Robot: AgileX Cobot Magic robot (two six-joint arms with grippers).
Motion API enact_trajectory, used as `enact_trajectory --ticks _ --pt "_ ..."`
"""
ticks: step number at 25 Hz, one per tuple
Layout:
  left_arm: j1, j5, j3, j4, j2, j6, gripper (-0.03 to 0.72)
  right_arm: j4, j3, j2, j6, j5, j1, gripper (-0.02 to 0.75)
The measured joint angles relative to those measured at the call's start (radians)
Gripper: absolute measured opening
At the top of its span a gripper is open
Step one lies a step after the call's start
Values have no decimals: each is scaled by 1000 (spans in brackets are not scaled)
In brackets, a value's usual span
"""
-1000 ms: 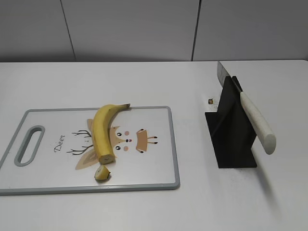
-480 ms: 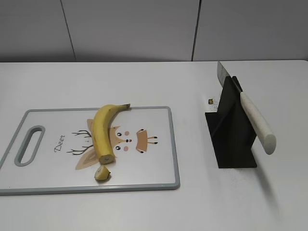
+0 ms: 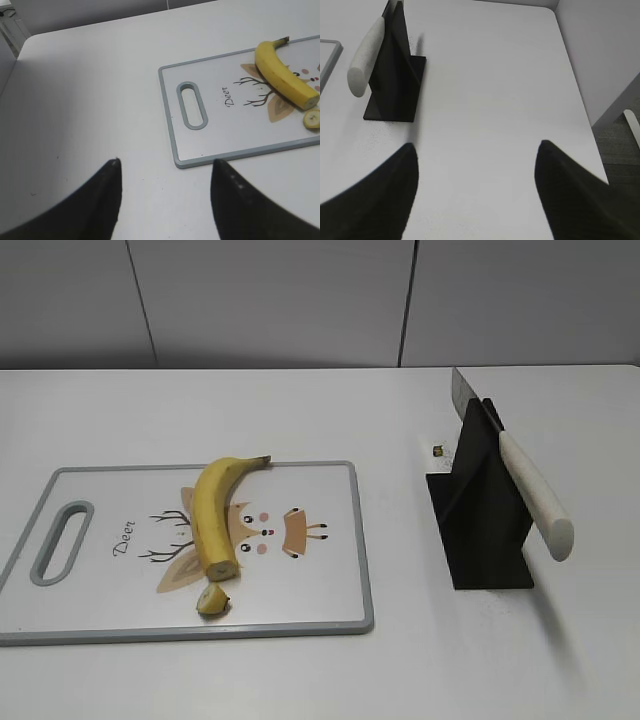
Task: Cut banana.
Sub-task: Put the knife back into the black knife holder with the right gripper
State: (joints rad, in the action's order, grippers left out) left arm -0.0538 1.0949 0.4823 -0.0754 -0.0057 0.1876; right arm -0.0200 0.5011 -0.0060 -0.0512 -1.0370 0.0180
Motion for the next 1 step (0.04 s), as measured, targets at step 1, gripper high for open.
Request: enact_trajectory --ticks 1 --pt "0 0 0 0 0 0 551 0 0 0 0 0 0 550"
